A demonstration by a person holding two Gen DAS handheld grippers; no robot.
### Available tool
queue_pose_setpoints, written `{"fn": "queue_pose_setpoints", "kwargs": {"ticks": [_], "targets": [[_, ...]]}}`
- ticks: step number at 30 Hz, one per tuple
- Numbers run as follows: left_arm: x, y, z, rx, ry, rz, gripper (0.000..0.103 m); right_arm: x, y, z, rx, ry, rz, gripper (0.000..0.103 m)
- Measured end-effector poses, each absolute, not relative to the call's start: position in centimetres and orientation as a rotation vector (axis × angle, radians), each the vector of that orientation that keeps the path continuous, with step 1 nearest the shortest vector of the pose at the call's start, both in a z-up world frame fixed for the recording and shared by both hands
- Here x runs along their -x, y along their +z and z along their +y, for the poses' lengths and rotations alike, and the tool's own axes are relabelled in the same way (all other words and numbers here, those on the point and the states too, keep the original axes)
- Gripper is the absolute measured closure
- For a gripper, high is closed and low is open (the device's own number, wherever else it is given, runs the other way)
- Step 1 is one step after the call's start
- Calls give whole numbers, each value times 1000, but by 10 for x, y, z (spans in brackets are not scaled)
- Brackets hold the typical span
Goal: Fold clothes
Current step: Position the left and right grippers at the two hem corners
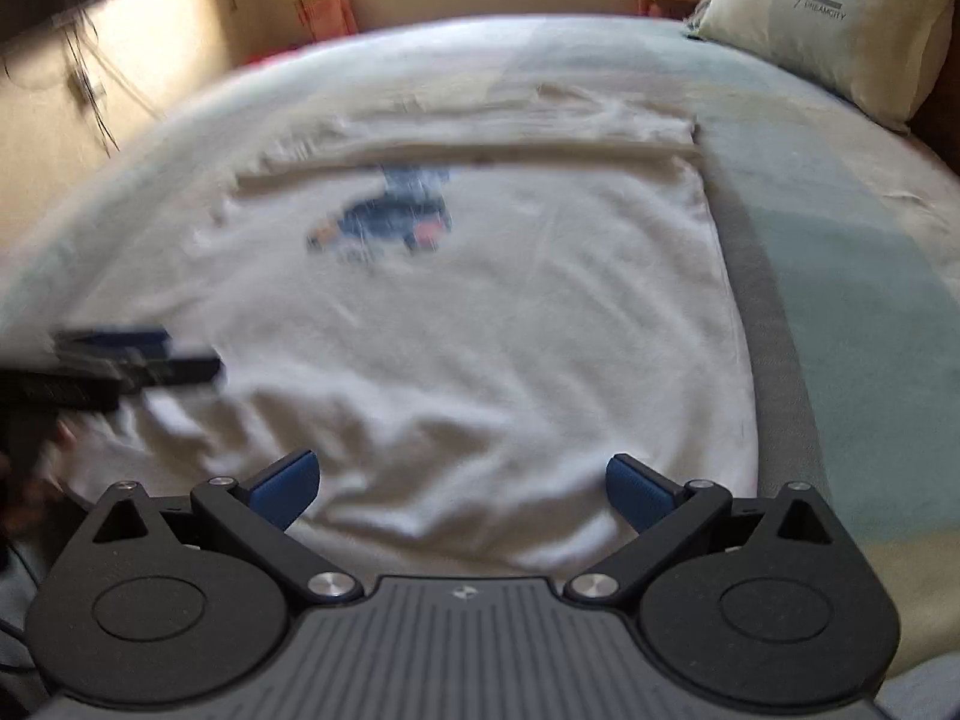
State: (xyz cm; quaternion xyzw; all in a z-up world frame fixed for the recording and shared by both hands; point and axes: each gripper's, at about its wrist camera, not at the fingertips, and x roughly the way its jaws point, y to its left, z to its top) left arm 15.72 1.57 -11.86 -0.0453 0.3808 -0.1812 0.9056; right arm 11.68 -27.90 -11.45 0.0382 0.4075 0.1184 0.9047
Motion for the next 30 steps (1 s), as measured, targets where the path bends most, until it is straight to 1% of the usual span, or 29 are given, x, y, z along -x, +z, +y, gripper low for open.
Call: {"fn": "queue_pose_setpoints", "kwargs": {"ticks": [12, 17, 21, 30], "targets": [[-154, -83, 39, 58, -267, 691, 1, -202, -93, -307, -191, 148, 708, 0], [-156, -78, 44, 67, -246, 702, 1, -262, -126, -330, -386, 164, 751, 0], [-159, -79, 40, 68, -262, 708, 1, -271, -134, -352, -363, 121, 698, 1], [-173, -84, 29, 79, -340, 720, 1, -300, -123, -344, -338, 195, 739, 0]]}}
